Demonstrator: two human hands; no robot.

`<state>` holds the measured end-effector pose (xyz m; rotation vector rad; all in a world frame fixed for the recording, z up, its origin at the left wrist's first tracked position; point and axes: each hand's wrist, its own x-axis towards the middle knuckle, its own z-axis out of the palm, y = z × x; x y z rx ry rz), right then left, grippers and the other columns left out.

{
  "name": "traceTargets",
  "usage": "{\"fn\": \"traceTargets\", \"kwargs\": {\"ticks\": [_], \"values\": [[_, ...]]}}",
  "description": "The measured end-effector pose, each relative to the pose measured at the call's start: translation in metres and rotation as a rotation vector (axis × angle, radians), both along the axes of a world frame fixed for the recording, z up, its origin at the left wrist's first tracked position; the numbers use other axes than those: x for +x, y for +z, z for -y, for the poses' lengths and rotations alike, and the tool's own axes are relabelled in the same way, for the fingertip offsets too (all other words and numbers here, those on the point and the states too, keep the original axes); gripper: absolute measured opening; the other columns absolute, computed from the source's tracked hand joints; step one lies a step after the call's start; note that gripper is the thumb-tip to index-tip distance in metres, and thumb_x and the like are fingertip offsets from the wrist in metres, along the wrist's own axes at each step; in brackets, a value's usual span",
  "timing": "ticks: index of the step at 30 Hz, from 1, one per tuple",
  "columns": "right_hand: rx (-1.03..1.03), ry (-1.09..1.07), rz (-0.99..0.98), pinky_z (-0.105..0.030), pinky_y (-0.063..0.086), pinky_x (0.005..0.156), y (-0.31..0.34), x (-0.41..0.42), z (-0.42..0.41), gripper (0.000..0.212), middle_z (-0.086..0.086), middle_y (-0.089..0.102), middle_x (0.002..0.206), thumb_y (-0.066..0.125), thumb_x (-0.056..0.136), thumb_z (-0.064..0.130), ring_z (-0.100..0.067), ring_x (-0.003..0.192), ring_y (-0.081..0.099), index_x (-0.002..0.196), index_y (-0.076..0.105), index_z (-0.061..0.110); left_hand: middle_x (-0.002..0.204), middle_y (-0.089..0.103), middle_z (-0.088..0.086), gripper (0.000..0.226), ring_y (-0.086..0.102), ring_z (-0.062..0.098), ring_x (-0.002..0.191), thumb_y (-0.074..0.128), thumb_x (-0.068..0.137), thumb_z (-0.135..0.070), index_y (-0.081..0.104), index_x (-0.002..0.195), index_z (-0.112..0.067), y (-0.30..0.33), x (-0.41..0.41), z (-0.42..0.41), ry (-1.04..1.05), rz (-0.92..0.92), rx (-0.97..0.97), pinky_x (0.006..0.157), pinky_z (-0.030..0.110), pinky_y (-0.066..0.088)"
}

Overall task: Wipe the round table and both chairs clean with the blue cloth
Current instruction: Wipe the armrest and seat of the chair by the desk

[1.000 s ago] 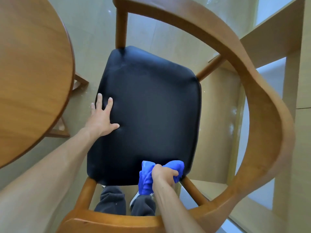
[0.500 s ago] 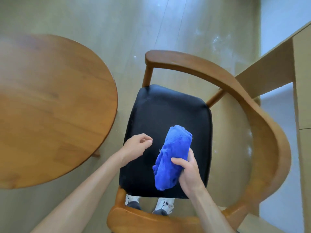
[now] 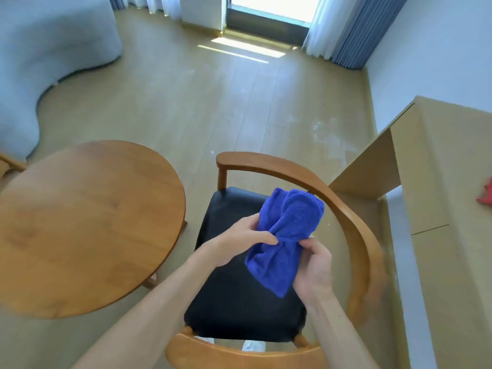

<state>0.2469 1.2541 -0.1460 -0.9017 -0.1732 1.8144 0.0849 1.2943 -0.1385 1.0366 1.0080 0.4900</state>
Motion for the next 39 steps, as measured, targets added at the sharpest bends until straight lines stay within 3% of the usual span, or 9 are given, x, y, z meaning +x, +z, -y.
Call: {"fn": "traceTargets", "kwargs": {"ticks": [2,6,10,12,20,23,27,32,39], "values": [[0.028,0.037,0.074,-0.044,0.055,0.085,0.022,0.005,-0.003,0.035,-0.02,0.066,0.116,0.044,0.094,0.022,-0.035,0.107,0.064,0.114,0.065,0.003,0.111,0.07,0.005,0.036,0.068,0.019,0.103,0.068,0.078,-0.023,0.061,0.113,-0.016,0.022,0.008,-0.002,0.043,0.008,0.011,0.091,0.034,0.054],[0.106,0.11,0.73,-0.044,0.051,0.093,0.067,0.019,-0.011,0.025,-0.004,0.069,0.116,0.045,0.099,0.024,-0.022,0.105,0.066,0.117,0.062,0.024,0.105,0.071,-0.006,0.037,0.068,0.012,0.099,0.07,0.077,-0.021,0.057,0.112,-0.026,0.058,0.019,-0.008,0.164,-0.06,0.131,0.081,0.027,0.056],[0.225,0.205,0.829,-0.038,0.05,0.09,0.122,0.036,-0.022,0.047,0.009,0.066,0.117,0.056,0.087,0.058,-0.011,0.105,0.063,0.126,0.055,0.032,0.084,0.064,-0.034,0.039,0.061,-0.012,0.084,0.071,0.076,-0.018,0.049,0.096,-0.044,0.1,0.023,-0.01,0.114,-0.236,0.413,0.065,0.003,0.045],[0.278,0.236,0.909,-0.038,0.057,0.084,0.145,0.036,-0.029,0.053,0.007,0.064,0.117,0.069,0.081,0.05,-0.01,0.101,0.066,0.126,0.053,0.028,0.082,0.064,-0.031,0.042,0.058,-0.019,0.08,0.075,0.076,-0.02,0.048,0.095,-0.046,0.117,0.024,-0.011,0.116,-0.242,0.486,0.063,-0.001,0.041],[0.263,0.03,0.799,-0.038,0.051,0.077,0.185,0.037,-0.046,0.036,-0.009,0.07,0.101,0.046,0.086,-0.009,-0.025,0.093,0.063,0.11,0.064,0.012,0.103,0.07,0.005,0.037,0.065,0.023,0.095,0.072,0.081,-0.026,0.062,0.115,-0.013,0.159,0.008,-0.019,0.208,-0.029,0.369,0.073,0.03,0.053],[0.269,0.019,0.592,-0.036,0.045,0.075,0.189,0.05,-0.05,0.038,-0.01,0.07,0.096,0.039,0.084,-0.007,-0.028,0.095,0.059,0.111,0.064,0.004,0.116,0.069,0.006,0.039,0.064,0.023,0.109,0.064,0.08,-0.023,0.064,0.119,-0.019,0.178,-0.006,-0.026,0.202,0.024,0.351,0.09,0.039,0.051],[0.531,0.315,0.588,-0.037,0.05,0.092,0.197,0.053,-0.053,0.043,-0.004,0.064,0.126,0.06,0.091,0.029,-0.02,0.116,0.06,0.131,0.055,0.017,0.105,0.073,-0.002,0.025,0.069,0.014,0.096,0.064,0.079,-0.029,0.071,0.104,-0.031,0.202,-0.013,-0.036,0.15,-0.015,0.349,0.071,0.026,0.054],[0.551,0.233,0.976,-0.018,0.053,0.064,0.212,0.057,-0.063,0.044,0.009,0.071,0.095,0.08,0.071,0.005,-0.006,0.085,0.067,0.106,0.065,0.028,0.095,0.074,-0.006,0.016,0.07,0.009,0.086,0.065,0.077,-0.027,0.075,0.088,-0.032,0.223,-0.027,-0.046,0.12,0.003,0.288,0.064,0.023,0.053],[0.507,0.272,0.635,-0.032,0.056,0.076,0.219,0.057,-0.068,0.048,-0.007,0.072,0.103,0.077,0.069,0.006,-0.019,0.092,0.069,0.115,0.064,0.008,0.091,0.073,-0.004,0.023,0.069,0.01,0.079,0.063,0.076,-0.03,0.068,0.097,-0.023,0.231,-0.034,-0.057,0.104,0.066,0.225,0.06,0.025,0.053]]}}
